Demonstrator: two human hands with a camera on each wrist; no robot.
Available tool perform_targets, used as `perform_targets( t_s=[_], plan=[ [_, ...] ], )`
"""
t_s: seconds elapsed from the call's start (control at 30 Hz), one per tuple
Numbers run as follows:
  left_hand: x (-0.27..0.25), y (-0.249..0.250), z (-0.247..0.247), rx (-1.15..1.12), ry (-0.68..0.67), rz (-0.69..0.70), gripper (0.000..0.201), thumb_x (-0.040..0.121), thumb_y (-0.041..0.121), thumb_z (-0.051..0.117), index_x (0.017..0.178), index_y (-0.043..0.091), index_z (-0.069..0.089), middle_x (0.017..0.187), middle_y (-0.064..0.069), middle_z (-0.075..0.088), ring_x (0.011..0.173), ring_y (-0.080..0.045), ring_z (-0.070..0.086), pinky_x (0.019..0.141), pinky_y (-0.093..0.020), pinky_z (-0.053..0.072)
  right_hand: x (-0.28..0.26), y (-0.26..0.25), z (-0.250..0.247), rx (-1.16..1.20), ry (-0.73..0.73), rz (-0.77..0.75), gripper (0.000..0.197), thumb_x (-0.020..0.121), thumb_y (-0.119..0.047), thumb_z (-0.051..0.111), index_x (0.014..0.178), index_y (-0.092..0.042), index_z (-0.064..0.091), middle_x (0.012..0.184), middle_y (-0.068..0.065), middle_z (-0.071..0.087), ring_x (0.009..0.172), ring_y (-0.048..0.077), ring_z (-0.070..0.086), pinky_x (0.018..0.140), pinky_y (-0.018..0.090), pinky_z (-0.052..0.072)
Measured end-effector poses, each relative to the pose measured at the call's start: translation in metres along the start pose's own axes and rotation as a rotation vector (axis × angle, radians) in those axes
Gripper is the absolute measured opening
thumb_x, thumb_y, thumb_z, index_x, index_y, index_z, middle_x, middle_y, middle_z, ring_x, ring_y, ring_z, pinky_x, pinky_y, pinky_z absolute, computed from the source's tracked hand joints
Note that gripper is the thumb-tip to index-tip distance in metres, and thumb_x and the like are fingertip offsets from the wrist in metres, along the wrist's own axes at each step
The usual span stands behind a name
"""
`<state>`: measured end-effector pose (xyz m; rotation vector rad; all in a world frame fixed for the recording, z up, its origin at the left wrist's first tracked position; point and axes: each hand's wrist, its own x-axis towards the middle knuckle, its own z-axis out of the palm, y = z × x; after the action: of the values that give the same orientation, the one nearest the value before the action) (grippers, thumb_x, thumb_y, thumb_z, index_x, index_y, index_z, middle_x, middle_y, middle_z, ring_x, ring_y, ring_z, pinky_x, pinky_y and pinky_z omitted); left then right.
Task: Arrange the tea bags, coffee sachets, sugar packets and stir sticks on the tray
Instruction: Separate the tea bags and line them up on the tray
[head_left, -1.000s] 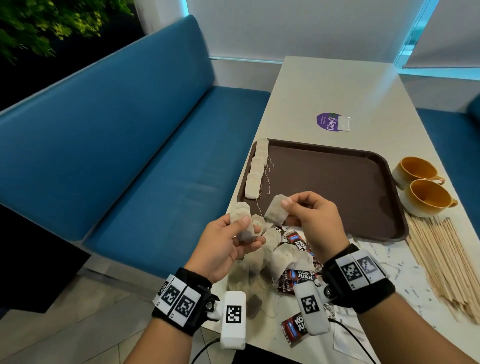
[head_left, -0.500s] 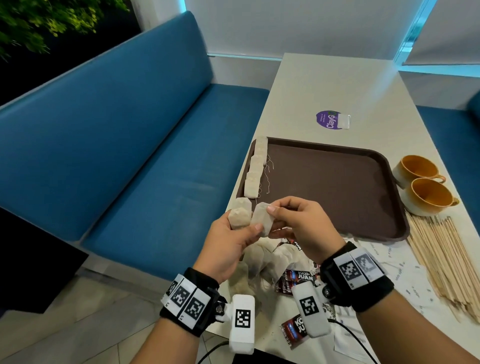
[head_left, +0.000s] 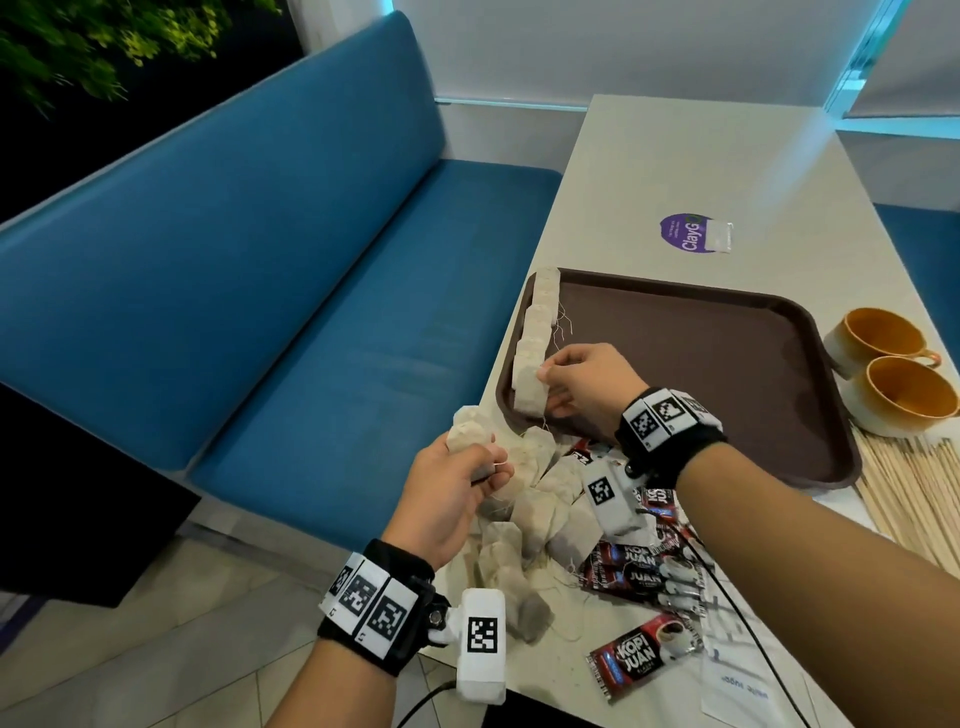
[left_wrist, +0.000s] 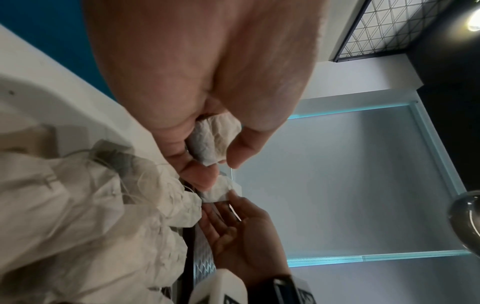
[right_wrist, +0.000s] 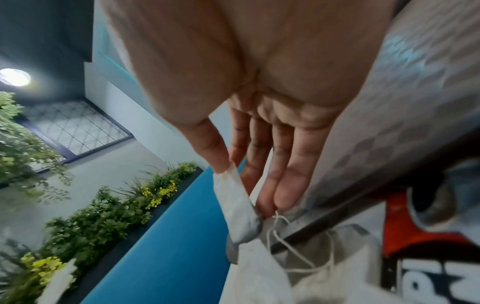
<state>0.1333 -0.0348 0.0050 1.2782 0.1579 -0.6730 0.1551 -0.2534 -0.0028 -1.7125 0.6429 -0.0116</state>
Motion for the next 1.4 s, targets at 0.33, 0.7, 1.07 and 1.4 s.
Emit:
perform_targets(
  t_s=[0.33, 0.7, 1.07, 1.4],
  plan=[
    [0.0, 0.004, -0.005, -0.019, 0.008, -0.022, 0.011, 0.096, -0.008, 0.054, 0.098, -0.001, 0.063, 0.09, -0.016, 0.064, 0.079, -0.025, 0.066, 0.078, -0.033, 0.057, 0.031, 0.001, 0.01, -0.13, 0.068, 0.012, 0.01, 0.093, -0.018, 0.075, 0.084, -0.013, 0.073, 0.074, 0.006, 0.068, 0.064, 0.017, 0.063, 0.066, 0.033, 0.062],
    [0.0, 0.003, -0.005, -0.041, -0.001, -0.038, 0.013, 0.096, -0.008, 0.051, 0.101, -0.004, 0.062, 0.096, -0.019, 0.063, 0.083, -0.028, 0.067, 0.082, -0.035, 0.058, 0.037, 0.001, 0.01, -0.106, 0.1, 0.021, 0.007, 0.091, -0.01, 0.076, 0.092, -0.008, 0.069, 0.078, 0.011, 0.071, 0.063, 0.02, 0.067, 0.069, 0.042, 0.065],
    [-0.006, 0.009, 0.006, -0.129, -0.086, -0.032, 0.026, 0.096, -0.017, 0.038, 0.109, -0.013, 0.06, 0.116, -0.031, 0.062, 0.103, -0.045, 0.071, 0.094, -0.042, 0.059, -0.029, -0.026, 0.002, -0.068, 0.072, -0.175, 0.005, 0.092, -0.019, 0.072, 0.091, -0.014, 0.073, 0.072, 0.001, 0.066, 0.055, 0.016, 0.057, 0.057, 0.031, 0.053],
    [-0.019, 0.001, 0.025, -0.076, -0.295, -0.03, 0.026, 0.099, -0.012, 0.049, 0.122, -0.01, 0.061, 0.109, -0.025, 0.073, 0.109, -0.042, 0.069, 0.092, -0.035, 0.06, -0.098, -0.002, -0.002, -0.058, 0.042, -0.218, 0.021, 0.081, -0.029, 0.086, 0.096, -0.02, 0.073, 0.089, 0.004, 0.074, 0.071, 0.015, 0.071, 0.07, 0.03, 0.06]
  ],
)
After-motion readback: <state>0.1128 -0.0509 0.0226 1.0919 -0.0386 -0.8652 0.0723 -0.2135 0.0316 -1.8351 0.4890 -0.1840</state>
